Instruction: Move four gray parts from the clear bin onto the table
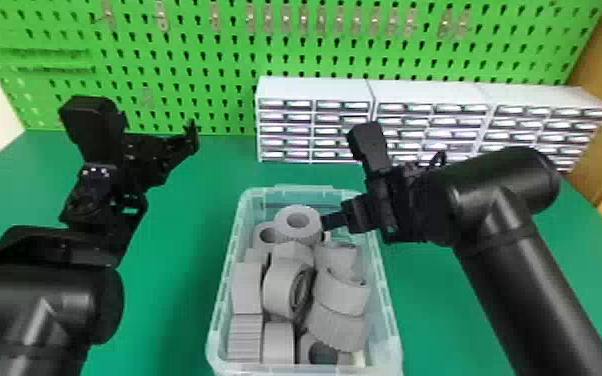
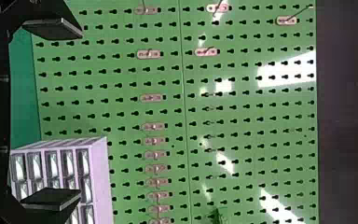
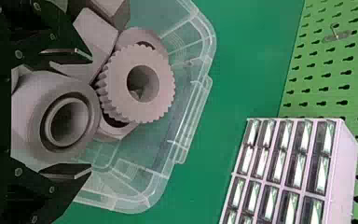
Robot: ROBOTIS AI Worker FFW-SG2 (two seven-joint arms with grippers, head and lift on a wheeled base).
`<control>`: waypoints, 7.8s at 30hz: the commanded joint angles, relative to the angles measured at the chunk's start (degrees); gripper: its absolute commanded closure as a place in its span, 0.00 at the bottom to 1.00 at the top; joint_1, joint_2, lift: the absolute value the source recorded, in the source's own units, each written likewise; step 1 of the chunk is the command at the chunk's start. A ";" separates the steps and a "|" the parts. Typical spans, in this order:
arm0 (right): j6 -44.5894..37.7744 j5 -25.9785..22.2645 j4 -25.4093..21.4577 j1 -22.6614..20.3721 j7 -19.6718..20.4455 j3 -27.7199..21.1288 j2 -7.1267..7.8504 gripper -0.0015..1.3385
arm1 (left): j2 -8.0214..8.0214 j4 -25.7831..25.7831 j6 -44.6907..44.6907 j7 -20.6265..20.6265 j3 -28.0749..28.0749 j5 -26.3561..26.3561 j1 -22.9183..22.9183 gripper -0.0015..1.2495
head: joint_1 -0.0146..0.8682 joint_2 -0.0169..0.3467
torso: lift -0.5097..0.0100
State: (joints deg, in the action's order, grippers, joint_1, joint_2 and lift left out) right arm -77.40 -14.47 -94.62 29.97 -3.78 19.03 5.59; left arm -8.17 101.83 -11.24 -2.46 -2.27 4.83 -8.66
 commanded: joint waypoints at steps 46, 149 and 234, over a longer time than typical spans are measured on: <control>33.02 -11.46 34.51 7.83 10.90 6.28 -4.89 0.33 | -0.97 -0.66 -1.50 -0.44 -2.56 0.88 -0.92 0.08 | 0.79 0.12 | 0.89; 11.66 2.78 -15.59 -11.77 15.90 -11.73 2.49 0.76 | -0.97 -0.58 -2.30 -2.02 -1.42 1.41 1.37 0.09 | 0.79 0.12 | 0.89; -3.63 10.25 -8.03 -21.09 15.82 -24.04 1.18 0.39 | -0.88 -1.46 -4.23 -4.66 -3.18 0.88 0.40 0.09 | 0.79 0.12 | 0.89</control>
State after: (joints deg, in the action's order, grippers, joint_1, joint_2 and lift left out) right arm -80.86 -4.83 -100.61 8.59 12.04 -5.67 6.62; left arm -9.06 100.40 -15.47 -7.10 -5.57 5.80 -8.31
